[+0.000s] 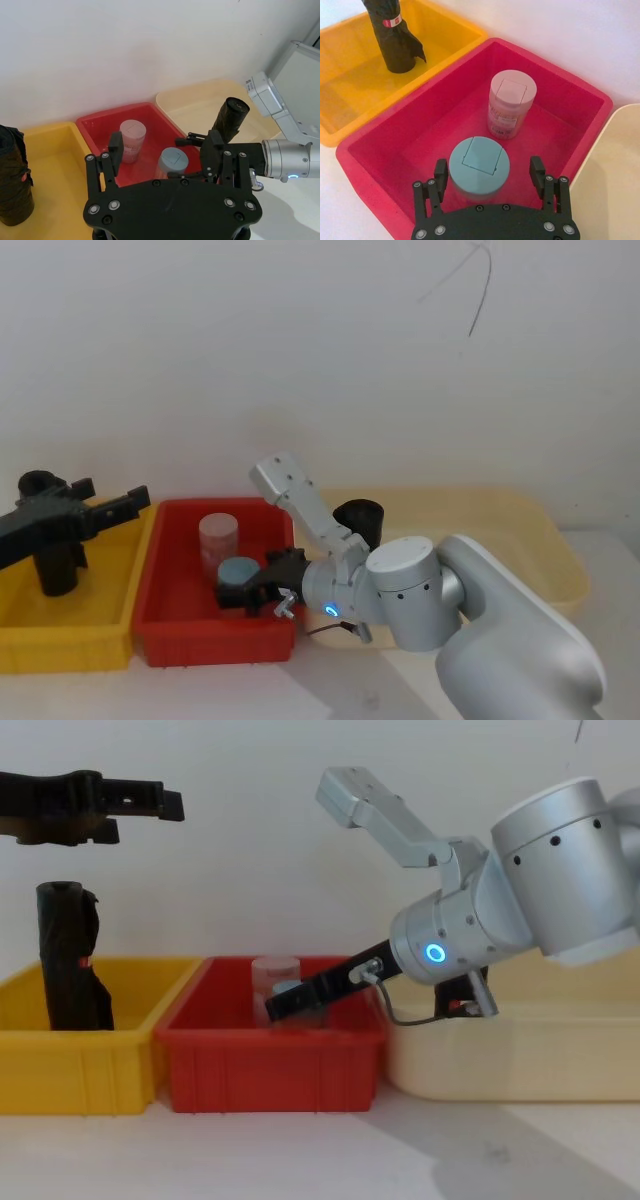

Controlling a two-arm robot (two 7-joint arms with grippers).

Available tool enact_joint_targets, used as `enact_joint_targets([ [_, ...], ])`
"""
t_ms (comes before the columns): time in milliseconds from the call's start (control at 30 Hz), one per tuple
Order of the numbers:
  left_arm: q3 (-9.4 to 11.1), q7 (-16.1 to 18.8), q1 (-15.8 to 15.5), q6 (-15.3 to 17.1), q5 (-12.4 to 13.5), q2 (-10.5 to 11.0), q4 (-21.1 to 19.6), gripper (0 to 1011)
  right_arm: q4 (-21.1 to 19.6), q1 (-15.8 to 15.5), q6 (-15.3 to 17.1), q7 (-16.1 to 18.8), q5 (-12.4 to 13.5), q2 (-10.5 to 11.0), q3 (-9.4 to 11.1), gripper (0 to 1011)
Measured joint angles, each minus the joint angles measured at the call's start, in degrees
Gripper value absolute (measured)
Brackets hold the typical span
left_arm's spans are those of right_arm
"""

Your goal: Pick up the garbage bag with the one hand and transfer it to the other hand.

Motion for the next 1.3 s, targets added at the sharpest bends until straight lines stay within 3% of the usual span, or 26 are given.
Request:
enact_joint_targets([
  [167, 0.0, 0.0, 0.0, 0.0, 0.0, 0.0, 0.0, 1000, 0.22, -0.11, 0.06, 0.47, 0.01, -0.13, 0.28, 965],
  [567, 0.0, 0.0, 0.0, 0.0, 0.0, 0.0, 0.0, 1001, 1.05, -0.35, -0.54, 1.29, 0.77, -1.19, 1.58, 667],
  [967, 0.0, 0.0, 0.0, 0.0, 0.0, 0.0, 0.0, 1001, 1.12, -0.46, -1.47, 0.68, 1.19, -2.23, 3.34, 664],
  [1300, 0.0, 0.0, 0.0, 0.0, 0.0, 0.0, 0.0, 1000, -1.69, 0.43, -2.69, -1.65, 1.21, -2.0, 6.36, 664],
])
